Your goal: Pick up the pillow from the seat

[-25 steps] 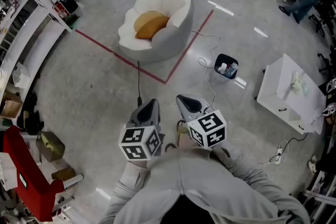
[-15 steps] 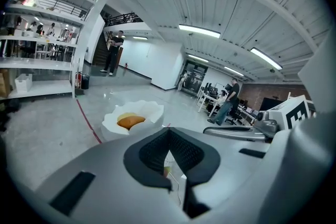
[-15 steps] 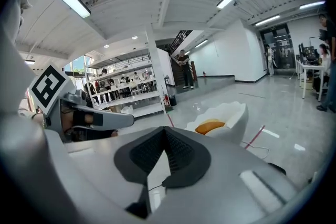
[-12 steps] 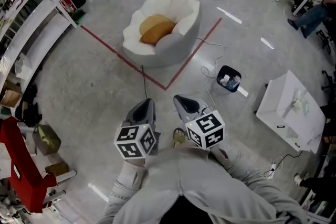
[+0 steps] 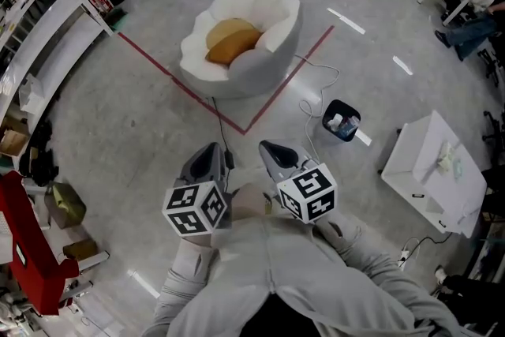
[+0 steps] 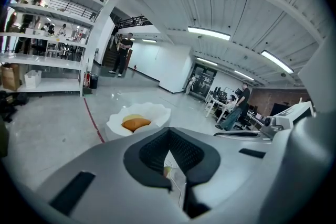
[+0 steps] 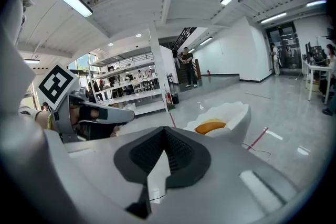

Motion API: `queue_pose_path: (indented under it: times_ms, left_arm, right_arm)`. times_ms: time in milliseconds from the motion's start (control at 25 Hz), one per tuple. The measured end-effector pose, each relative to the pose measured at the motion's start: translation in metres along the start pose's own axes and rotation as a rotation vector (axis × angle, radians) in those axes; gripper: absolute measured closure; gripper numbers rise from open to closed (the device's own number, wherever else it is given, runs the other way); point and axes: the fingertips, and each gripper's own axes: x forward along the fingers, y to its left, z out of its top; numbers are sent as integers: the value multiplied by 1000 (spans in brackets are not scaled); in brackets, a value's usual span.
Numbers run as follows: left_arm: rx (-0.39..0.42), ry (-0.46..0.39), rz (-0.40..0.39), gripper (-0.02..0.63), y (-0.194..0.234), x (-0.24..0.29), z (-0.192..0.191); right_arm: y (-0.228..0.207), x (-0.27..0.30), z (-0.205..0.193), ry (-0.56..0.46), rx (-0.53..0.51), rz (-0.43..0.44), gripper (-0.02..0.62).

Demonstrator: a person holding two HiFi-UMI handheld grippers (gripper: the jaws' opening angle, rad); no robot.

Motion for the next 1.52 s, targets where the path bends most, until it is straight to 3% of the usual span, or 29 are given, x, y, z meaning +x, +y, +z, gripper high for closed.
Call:
queue_pose_path:
  times_ms: [640,1520]
  left_arm:
    - [-16,40,58,600,36,56,17]
    - [80,171,22,600,107,195,96]
  right_arm:
    - [-38,47,10,44,7,4,595]
    - [-117,195,90,82,34,-70,595]
